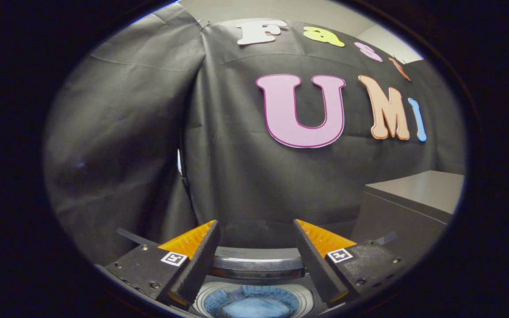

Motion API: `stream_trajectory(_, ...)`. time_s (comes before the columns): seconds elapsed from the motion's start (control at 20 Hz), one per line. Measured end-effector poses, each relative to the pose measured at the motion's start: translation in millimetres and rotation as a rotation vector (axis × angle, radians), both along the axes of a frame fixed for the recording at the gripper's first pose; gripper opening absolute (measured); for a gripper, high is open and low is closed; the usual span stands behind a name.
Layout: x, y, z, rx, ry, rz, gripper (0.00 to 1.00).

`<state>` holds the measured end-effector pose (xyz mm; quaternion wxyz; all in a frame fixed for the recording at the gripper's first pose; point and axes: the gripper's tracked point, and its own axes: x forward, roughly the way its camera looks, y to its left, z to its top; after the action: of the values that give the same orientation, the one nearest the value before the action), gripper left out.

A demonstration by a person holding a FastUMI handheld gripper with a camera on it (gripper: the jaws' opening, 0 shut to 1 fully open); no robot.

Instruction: Put the clothes into the washing machine and then close the washing machine lid.

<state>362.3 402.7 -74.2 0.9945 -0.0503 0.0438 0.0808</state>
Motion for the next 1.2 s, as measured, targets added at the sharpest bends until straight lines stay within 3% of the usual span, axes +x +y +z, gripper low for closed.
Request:
stream_trajectory(0.2, -26.0, -9.6, -24.9, 0.023, 0.059, -0.001, 0.99)
stream_trajectory(0.5, -54.8, -26.1, -24.2, 0.045, 0.087, -0.017, 0.99)
stream_trajectory(1.05, -110.8, -56.6, -32.3, -0.015, 0.130, -0.040, 0.97)
stream_trajectory(1.2, -130.2, -55.5, -34.0, 0.051, 0.168, -0.019, 0.98)
